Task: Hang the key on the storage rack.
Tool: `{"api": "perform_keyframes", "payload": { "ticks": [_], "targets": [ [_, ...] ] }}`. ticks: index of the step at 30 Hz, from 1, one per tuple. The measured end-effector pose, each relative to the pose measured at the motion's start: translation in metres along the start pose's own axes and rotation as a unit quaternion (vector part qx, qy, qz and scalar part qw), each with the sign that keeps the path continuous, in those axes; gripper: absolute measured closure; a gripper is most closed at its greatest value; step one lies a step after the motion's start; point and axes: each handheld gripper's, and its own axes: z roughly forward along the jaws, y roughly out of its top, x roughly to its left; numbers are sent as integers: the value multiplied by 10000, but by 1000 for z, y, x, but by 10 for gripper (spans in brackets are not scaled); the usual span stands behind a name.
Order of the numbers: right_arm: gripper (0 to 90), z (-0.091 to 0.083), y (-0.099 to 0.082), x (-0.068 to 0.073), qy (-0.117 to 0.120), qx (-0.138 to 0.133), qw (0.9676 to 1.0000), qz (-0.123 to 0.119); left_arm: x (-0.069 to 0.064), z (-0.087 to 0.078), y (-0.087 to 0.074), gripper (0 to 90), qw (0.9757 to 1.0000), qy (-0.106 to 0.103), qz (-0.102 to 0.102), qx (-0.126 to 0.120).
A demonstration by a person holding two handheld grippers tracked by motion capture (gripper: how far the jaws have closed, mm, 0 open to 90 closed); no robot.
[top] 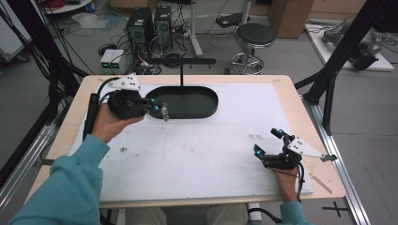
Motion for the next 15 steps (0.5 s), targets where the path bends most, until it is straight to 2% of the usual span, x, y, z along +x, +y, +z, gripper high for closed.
{"api": "perform_keyframes", "payload": {
  "ticks": [8,15],
  "targets": [
    [7,0,0,0,3,-1,10000,1,29,-10,28,884,9994,336,-60,-53],
    [7,0,0,0,0,-1,10000,0,51,-8,47,884,9983,560,-158,-57]
  ]
}}
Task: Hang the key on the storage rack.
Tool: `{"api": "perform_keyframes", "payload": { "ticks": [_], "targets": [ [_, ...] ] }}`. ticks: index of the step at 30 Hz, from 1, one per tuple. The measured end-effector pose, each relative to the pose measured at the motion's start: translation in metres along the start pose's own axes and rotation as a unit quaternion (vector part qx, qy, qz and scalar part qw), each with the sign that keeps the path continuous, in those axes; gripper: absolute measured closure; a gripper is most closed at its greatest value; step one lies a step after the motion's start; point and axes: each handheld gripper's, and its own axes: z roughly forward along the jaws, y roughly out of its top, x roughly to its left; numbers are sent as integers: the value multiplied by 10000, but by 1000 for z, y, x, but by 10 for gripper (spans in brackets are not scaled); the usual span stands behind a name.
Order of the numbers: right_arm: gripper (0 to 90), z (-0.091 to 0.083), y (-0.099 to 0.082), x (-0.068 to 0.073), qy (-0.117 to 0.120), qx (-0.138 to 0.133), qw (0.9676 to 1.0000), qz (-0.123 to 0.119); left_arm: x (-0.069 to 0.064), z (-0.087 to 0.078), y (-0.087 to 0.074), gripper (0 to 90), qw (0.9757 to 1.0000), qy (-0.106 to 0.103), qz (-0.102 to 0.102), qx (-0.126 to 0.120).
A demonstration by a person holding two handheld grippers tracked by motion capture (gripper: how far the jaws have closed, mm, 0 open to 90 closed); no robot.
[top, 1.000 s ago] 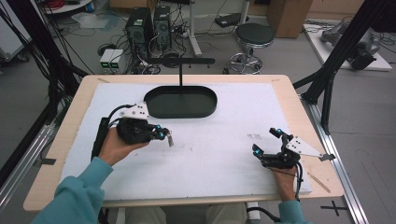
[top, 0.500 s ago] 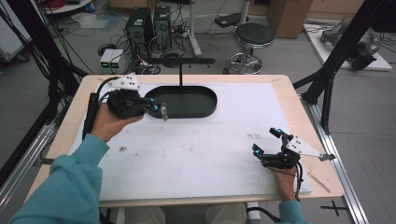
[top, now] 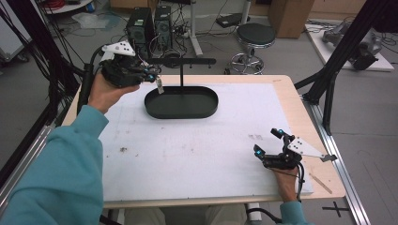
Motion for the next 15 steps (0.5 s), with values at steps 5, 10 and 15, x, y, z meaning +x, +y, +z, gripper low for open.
{"api": "perform_keyframes", "payload": {
  "ticks": [5,10,15],
  "targets": [
    [7,0,0,0,3,-3,10000,5,13,7,13,884,9998,185,-19,-32],
    [7,0,0,0,2,-1,10000,14,25,15,19,885,9994,342,-81,-21],
    [7,0,0,0,4,7,10000,14,38,25,16,884,9988,442,-216,41]
  ]
}}
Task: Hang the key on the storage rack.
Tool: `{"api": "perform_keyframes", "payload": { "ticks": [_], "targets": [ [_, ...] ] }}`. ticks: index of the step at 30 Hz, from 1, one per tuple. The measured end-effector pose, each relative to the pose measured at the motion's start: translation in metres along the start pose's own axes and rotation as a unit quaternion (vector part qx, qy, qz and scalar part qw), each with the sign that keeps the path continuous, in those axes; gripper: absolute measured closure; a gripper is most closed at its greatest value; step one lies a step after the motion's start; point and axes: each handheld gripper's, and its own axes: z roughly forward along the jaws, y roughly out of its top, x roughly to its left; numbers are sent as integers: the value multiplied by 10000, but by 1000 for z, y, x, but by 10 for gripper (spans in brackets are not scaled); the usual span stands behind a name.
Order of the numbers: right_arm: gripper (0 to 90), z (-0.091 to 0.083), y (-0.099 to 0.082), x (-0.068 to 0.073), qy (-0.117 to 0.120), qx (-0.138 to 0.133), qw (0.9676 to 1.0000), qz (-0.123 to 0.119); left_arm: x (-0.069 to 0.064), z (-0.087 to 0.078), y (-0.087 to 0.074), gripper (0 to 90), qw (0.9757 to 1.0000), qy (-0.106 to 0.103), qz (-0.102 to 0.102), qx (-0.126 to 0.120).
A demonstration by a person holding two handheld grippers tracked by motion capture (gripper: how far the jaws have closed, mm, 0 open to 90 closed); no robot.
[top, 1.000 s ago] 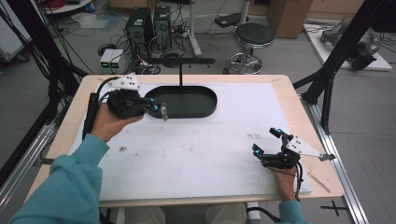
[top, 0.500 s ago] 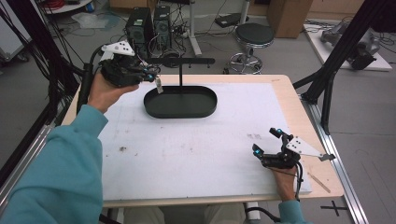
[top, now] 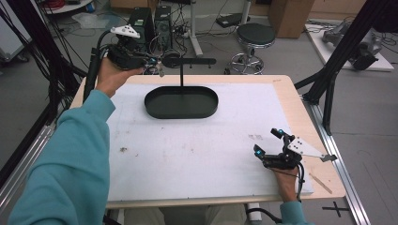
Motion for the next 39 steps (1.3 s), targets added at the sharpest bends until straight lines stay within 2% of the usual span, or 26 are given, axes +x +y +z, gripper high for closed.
{"api": "perform_keyframes", "payload": {
  "ticks": [9,18,27,39],
  "targets": [
    [7,0,0,0,7,1,10000,-9,15,17,-9,883,9988,268,-294,299],
    [7,0,0,0,1,-6,10000,-13,20,28,-16,883,9965,442,-365,608],
    [7,0,0,0,0,-19,10000,-15,28,37,-25,883,9940,526,-534,792],
    [7,0,0,0,-7,-7,10000,18,32,43,-28,883,9929,587,-561,873]
  ]
}}
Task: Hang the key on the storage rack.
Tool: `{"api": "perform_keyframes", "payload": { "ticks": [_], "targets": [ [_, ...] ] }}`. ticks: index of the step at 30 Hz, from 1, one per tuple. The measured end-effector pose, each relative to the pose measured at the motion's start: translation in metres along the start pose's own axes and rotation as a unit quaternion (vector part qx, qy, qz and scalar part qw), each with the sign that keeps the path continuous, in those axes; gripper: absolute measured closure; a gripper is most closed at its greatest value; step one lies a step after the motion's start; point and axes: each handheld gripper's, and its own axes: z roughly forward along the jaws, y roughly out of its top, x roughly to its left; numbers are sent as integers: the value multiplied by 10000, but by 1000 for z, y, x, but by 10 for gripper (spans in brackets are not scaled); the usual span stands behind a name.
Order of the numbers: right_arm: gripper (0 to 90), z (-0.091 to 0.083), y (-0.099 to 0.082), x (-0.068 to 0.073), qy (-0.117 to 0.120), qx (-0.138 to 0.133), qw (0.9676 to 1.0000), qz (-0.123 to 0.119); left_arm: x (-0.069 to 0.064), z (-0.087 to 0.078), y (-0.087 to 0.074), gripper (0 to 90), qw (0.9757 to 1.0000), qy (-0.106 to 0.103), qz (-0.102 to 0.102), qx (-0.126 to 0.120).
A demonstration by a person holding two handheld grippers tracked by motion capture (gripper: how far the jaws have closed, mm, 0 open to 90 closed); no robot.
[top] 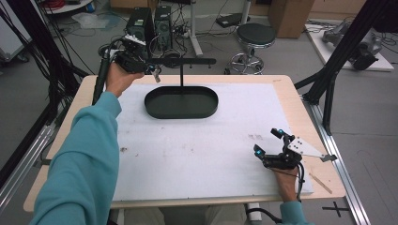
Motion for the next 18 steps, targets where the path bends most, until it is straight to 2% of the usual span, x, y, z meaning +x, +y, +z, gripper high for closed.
{"api": "perform_keyframes", "payload": {
  "ticks": [10,18],
  "targets": [
    [7,0,0,0,-6,0,10000,28,3,3,-2,883,9999,42,24,94],
    [7,0,0,0,6,-5,10000,44,7,4,-3,882,10000,50,-13,73]
  ]
}}
